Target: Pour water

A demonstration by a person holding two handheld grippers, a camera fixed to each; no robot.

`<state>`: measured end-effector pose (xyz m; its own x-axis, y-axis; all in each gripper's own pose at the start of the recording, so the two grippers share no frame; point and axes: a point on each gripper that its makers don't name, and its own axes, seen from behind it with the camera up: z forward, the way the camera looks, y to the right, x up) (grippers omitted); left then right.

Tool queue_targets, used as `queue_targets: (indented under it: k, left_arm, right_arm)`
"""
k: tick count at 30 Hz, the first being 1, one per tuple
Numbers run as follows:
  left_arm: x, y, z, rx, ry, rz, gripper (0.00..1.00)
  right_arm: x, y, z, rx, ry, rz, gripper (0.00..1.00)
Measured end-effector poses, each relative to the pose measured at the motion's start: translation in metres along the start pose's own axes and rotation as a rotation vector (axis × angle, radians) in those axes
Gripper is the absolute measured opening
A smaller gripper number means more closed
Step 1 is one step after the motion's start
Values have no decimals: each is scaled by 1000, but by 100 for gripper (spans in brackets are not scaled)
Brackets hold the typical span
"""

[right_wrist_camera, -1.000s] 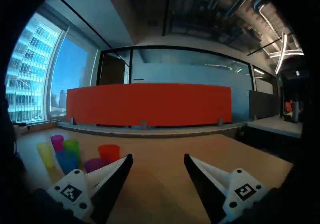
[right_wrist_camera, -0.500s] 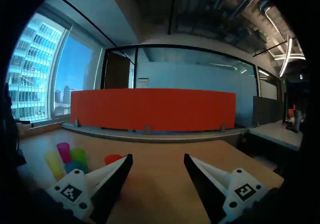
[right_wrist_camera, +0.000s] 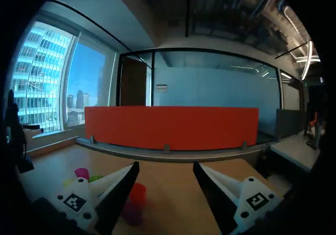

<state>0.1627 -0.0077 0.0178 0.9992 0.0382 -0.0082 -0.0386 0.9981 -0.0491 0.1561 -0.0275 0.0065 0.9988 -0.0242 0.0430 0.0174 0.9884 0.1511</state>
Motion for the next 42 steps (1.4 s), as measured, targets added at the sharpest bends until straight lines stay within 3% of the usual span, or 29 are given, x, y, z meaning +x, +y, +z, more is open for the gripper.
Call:
queue_targets:
  k: [9, 17, 27, 33, 39, 42]
  left_arm:
    - [49, 2, 2, -50, -3, -22, 99]
    - [56, 9, 4, -92, -7, -22, 99]
    - [52, 36, 8, -235, -33, -58, 99]
    - [58, 54, 3, -324, -22, -51, 99]
    - [63, 72, -3, -417, -17, -77, 99]
    - [64, 76, -5, -446, -20, -89, 99]
  right_arm:
    - [45, -11, 1, 38, 1, 5, 99]
    - [47, -22, -1, 71, -4, -11, 99]
    - [53, -49, -4, 200, 14, -37, 99]
    - [56, -73, -10, 306, 23, -39, 99]
    - [60, -101, -18, 428, 29, -45, 99]
    - [59, -107, -19, 457, 24, -50, 99]
